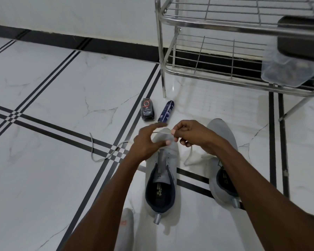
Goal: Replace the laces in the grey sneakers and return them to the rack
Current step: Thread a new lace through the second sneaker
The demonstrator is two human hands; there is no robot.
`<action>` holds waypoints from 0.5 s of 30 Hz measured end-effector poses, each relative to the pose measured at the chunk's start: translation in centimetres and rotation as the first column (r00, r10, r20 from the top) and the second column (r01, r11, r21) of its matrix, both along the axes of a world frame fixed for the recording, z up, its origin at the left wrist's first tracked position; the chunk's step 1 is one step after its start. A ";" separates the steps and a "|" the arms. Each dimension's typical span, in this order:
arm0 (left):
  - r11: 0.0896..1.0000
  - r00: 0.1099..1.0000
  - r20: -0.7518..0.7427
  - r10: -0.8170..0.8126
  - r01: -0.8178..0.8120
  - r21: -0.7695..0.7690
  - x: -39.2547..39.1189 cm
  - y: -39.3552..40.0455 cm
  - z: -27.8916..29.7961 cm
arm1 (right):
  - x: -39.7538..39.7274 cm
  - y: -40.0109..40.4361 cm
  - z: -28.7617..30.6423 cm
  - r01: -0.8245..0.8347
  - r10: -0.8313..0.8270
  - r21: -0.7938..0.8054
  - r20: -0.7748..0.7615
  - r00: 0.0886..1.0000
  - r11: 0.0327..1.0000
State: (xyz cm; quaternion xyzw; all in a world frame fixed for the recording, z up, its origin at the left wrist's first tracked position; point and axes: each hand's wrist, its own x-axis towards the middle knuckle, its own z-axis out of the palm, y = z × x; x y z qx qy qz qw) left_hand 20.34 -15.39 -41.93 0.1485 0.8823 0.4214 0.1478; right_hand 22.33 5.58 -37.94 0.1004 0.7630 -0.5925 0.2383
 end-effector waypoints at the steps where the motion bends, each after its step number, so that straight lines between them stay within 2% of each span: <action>1: 0.999 1.000 0.011 -0.023 0.023 -0.030 -0.1 0.5 0.5 | -0.1 -0.2 0.1 -0.008 0.008 0.004 -0.003 1.000 1.000; 2: 0.999 1.000 0.000 0.023 -0.023 -0.028 -0.2 0.6 0.9 | -0.2 -0.3 0.3 -0.011 0.011 0.012 -0.009 1.000 1.000; 4: 0.946 0.946 -0.048 0.319 -0.321 -0.039 -0.4 -0.6 1.2 | -0.4 -0.1 0.6 -0.004 0.005 0.022 -0.029 1.000 1.000; 6: 0.745 0.757 -0.132 0.640 -0.654 -0.132 -0.8 -3.3 1.0 | -0.5 0.6 0.6 0.002 -0.001 0.029 -0.045 0.999 1.000; 7: 0.686 0.709 -0.132 0.693 -0.704 -0.182 -1.0 -4.8 0.6 | -0.5 0.9 0.6 -0.003 0.004 0.031 -0.049 0.999 1.000; 8: 0.695 0.723 -0.095 0.684 -0.686 -0.214 -1.2 -6.0 0.4 | -0.4 1.0 0.5 -0.010 0.011 0.029 -0.051 0.999 1.000; 9: 0.760 0.786 -0.044 0.616 -0.608 -0.227 -1.4 -6.6 0.0 | -0.4 1.1 0.4 -0.021 0.022 0.024 -0.049 0.999 0.999; 11: 0.932 0.943 -0.032 0.333 -0.334 -0.143 -1.4 -6.0 0.1 | -0.5 0.5 0.2 -0.055 0.056 0.007 -0.040 0.998 0.998; 12: 0.980 0.984 -0.025 0.177 -0.179 -0.093 -1.2 -4.7 0.4 | -0.5 0.1 0.1 -0.071 0.071 -0.002 -0.037 0.997 0.997; 13: 0.998 0.998 0.020 0.053 -0.052 -0.044 -0.9 -3.4 1.0 | -0.6 -0.3 0.1 -0.083 0.082 -0.010 -0.037 0.996 0.997; 15: 0.998 0.996 0.057 -0.068 0.067 0.022 -0.3 -1.3 1.5 | -0.6 -0.8 0.3 -0.085 0.084 -0.012 -0.043 0.996 0.996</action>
